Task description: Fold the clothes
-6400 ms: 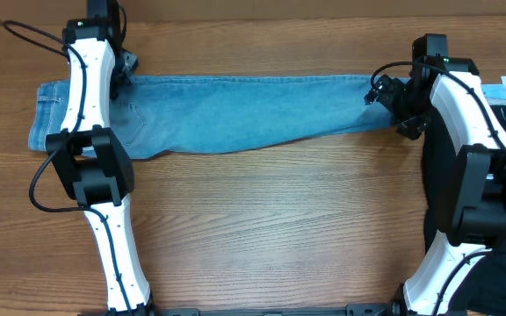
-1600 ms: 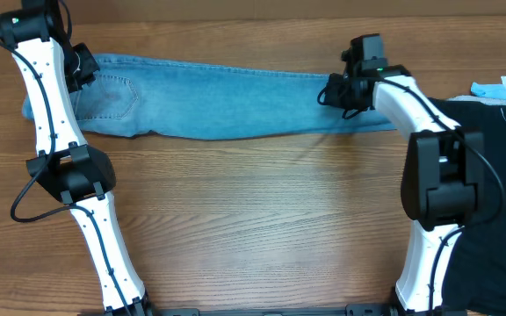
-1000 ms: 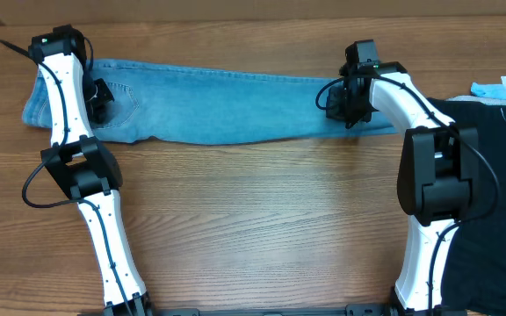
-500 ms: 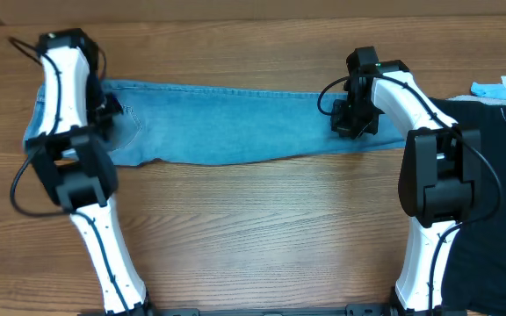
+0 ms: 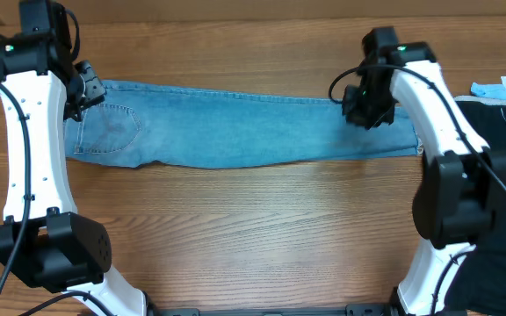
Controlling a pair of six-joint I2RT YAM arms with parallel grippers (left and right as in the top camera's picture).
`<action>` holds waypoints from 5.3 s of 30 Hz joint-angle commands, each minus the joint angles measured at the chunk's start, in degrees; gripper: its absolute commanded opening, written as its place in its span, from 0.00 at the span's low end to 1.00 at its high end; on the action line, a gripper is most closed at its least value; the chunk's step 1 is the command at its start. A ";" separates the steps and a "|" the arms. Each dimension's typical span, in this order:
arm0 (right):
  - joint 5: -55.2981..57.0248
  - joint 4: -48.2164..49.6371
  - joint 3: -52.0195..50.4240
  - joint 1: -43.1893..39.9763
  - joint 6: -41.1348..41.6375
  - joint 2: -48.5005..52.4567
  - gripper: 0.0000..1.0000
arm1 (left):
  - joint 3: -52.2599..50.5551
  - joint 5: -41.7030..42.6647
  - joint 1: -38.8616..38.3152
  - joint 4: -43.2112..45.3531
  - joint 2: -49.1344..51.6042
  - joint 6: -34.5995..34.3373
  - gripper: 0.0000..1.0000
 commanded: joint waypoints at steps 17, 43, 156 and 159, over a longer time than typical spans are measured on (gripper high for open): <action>-4.22 19.74 -0.63 -1.07 -62.29 8.37 0.47 | -3.58 -0.76 0.11 2.78 0.17 -0.66 1.00; -4.39 19.39 6.47 -1.07 -61.55 11.32 0.04 | -3.58 -0.76 0.11 2.80 0.17 -0.66 1.00; -8.85 44.74 -13.88 -20.44 -1.68 7.72 0.64 | -3.58 -0.76 0.09 2.80 0.24 -0.66 1.00; -9.09 46.51 -14.08 -20.39 -2.27 9.46 0.64 | -3.58 -0.76 0.09 2.80 0.24 -0.66 1.00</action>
